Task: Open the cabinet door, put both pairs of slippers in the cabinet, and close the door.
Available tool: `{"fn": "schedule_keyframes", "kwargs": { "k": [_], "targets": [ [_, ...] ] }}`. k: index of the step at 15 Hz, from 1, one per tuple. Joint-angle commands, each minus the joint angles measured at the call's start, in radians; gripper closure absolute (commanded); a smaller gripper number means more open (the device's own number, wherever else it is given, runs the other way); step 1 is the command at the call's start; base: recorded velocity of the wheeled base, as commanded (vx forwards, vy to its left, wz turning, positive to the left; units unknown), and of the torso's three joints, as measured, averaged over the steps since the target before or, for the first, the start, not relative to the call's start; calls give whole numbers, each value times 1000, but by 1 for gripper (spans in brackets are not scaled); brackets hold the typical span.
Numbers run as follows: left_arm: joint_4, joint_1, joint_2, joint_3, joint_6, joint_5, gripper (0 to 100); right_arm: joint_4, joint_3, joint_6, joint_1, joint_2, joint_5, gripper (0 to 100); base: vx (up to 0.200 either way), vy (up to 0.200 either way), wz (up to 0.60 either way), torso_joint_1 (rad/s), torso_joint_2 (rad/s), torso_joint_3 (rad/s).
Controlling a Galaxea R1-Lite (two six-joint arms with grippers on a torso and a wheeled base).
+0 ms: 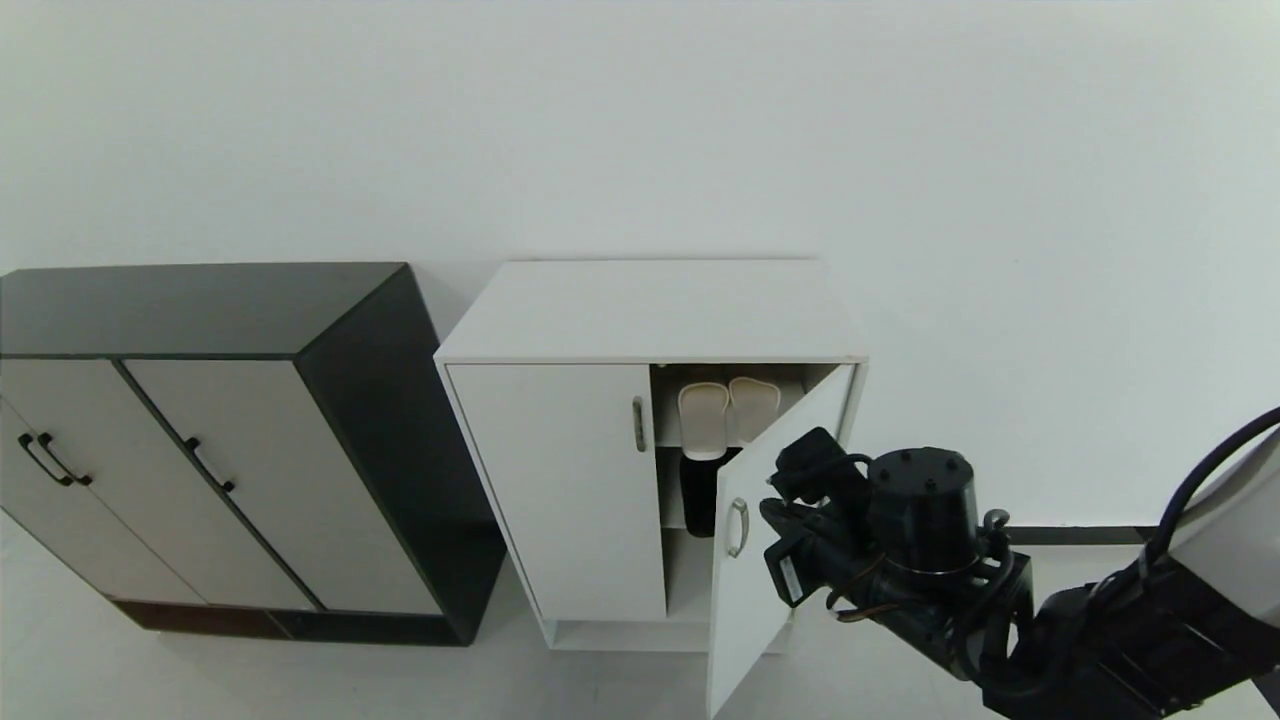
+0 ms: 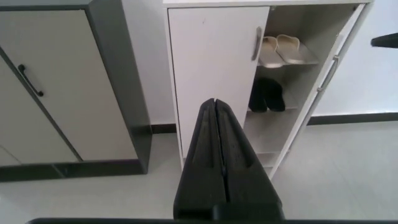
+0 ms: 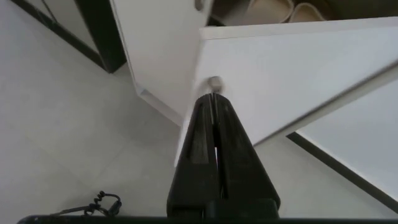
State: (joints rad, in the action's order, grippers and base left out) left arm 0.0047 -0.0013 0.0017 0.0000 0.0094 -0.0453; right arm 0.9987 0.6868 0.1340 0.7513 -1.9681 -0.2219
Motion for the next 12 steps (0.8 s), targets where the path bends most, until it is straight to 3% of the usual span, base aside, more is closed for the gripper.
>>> {"fn": "schedule_keyframes", "kwargs": {
  "k": [1, 5, 12],
  "targets": [
    [0, 0, 0, 0, 0, -1, 100, -9, -24, 1, -16, 41, 21, 100, 200, 0, 0, -7, -2, 12],
    [0, 0, 0, 0, 0, 1, 100, -5, -23, 1, -16, -18, 22, 100, 200, 0, 0, 8, 5, 5],
    [0, 0, 0, 0, 0, 1, 100, -2, -20, 6, -10, -69, 24, 100, 0, 0, 0, 0, 0, 0]
  ]
}}
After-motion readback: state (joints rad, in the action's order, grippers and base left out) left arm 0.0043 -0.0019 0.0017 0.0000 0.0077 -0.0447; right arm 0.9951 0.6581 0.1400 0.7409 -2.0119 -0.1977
